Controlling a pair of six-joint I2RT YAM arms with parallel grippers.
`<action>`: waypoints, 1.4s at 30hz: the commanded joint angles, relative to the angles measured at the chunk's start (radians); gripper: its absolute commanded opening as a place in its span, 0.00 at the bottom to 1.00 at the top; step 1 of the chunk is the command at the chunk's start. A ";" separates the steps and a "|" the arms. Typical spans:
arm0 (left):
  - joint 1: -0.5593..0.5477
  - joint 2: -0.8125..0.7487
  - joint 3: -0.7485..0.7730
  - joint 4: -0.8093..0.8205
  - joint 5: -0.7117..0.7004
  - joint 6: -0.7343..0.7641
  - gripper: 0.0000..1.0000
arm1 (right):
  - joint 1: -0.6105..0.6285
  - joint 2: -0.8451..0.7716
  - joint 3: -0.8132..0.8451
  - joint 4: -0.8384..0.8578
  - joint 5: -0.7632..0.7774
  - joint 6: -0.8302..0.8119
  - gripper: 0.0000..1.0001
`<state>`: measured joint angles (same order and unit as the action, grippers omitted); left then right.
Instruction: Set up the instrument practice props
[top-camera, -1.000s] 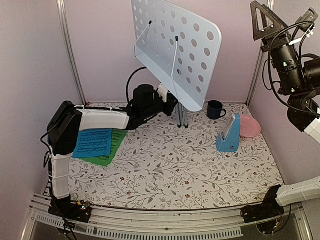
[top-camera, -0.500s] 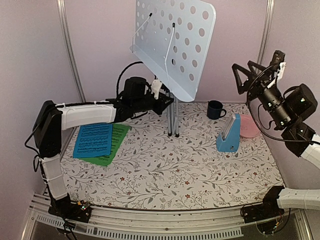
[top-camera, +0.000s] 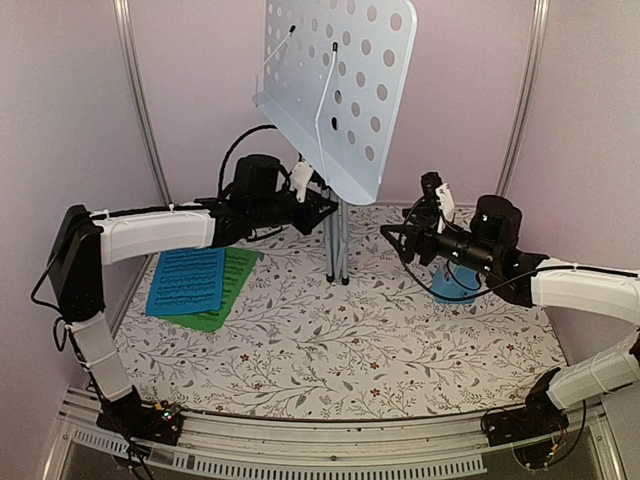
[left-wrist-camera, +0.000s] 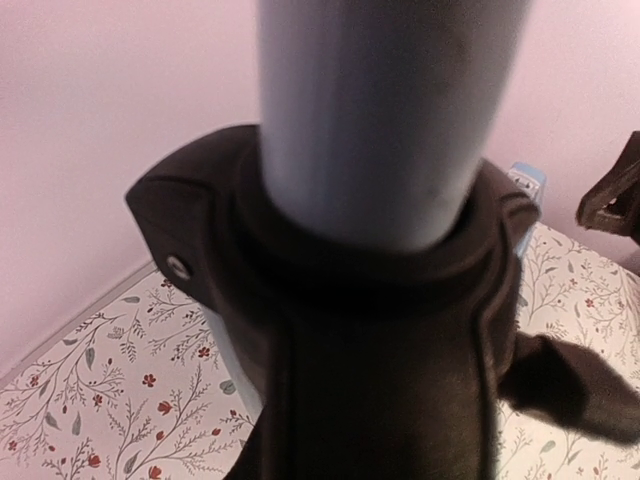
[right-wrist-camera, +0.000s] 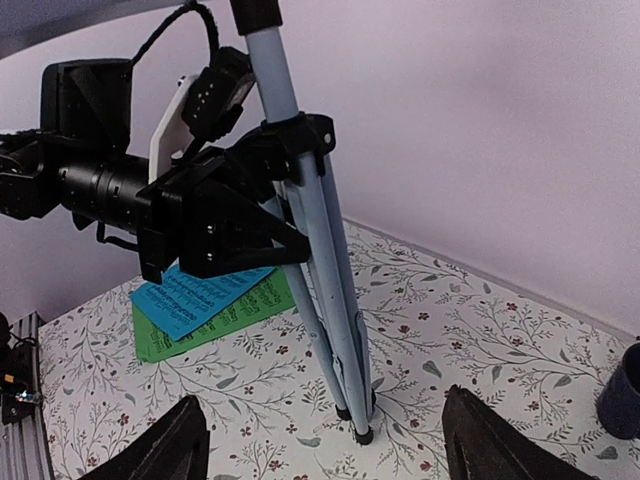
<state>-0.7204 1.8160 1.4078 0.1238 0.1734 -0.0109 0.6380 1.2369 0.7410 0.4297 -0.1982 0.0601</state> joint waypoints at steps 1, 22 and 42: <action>0.009 -0.120 0.006 0.169 0.033 0.002 0.00 | -0.004 0.131 0.102 0.060 -0.169 -0.030 0.81; 0.009 -0.144 0.001 0.157 0.077 0.000 0.00 | -0.004 0.536 0.419 0.036 -0.282 -0.114 0.60; 0.009 -0.137 0.036 0.104 0.064 0.029 0.00 | -0.004 0.598 0.462 0.012 -0.239 -0.128 0.05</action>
<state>-0.7197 1.7752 1.3731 0.0990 0.2146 0.0139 0.6380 1.8305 1.1763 0.4564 -0.4644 -0.0921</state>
